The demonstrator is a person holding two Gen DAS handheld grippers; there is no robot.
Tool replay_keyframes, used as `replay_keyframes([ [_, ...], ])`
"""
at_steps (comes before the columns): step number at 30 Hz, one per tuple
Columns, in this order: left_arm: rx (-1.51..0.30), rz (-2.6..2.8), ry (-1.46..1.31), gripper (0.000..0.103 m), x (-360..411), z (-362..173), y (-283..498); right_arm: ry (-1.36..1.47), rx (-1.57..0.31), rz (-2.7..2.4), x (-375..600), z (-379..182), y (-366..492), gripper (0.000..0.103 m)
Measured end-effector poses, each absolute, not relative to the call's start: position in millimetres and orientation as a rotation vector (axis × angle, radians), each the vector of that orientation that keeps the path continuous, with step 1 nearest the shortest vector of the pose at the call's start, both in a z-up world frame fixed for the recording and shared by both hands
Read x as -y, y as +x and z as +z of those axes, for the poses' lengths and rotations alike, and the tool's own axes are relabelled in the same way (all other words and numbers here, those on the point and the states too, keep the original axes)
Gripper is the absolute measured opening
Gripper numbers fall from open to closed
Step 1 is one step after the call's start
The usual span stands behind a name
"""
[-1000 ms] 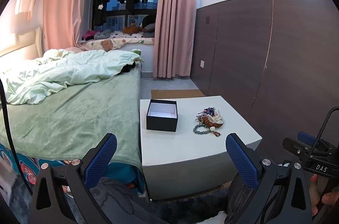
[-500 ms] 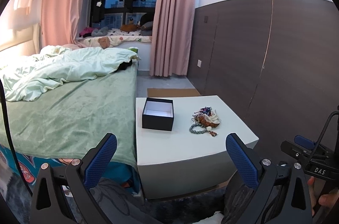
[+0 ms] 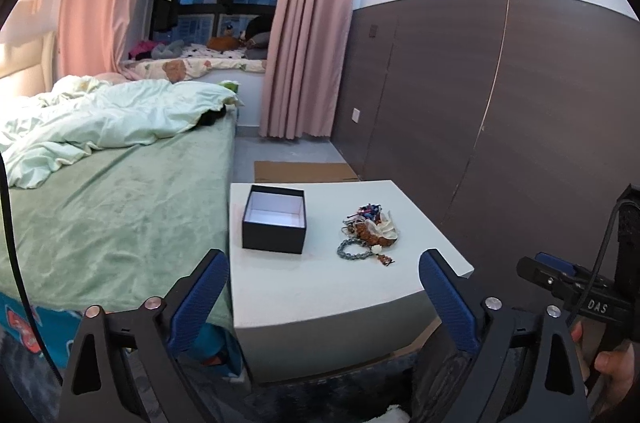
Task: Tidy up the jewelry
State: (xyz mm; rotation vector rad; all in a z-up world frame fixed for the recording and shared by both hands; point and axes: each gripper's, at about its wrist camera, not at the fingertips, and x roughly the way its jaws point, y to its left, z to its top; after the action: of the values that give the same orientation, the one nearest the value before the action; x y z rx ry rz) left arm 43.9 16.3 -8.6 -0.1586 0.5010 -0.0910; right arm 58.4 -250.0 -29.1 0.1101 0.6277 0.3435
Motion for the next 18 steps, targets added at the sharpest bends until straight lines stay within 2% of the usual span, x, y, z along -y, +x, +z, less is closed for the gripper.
replay_keyframes([
  [3, -0.519, -0.116, -0.159, 0.088, -19, -10, 60, 0.135, -0.651, 0.348, 254, -31, 74, 0.08],
  [8, -0.547, -0.151, -0.163, 0.084, -20, -9, 92, 0.201, -0.703, 0.358, 261, -37, 111, 0.075],
  [10, -0.557, -0.156, -0.164, 0.079, -18, -10, 103, 0.207, -0.723, 0.355, 261, -41, 124, 0.073],
  [17, -0.594, -0.179, -0.159, 0.073, -18, -11, 143, 0.267, -0.801, 0.385, 266, -55, 174, 0.066],
  [18, -0.599, -0.185, -0.159, 0.07, -16, -11, 151, 0.268, -0.807, 0.381, 266, -56, 180, 0.066],
])
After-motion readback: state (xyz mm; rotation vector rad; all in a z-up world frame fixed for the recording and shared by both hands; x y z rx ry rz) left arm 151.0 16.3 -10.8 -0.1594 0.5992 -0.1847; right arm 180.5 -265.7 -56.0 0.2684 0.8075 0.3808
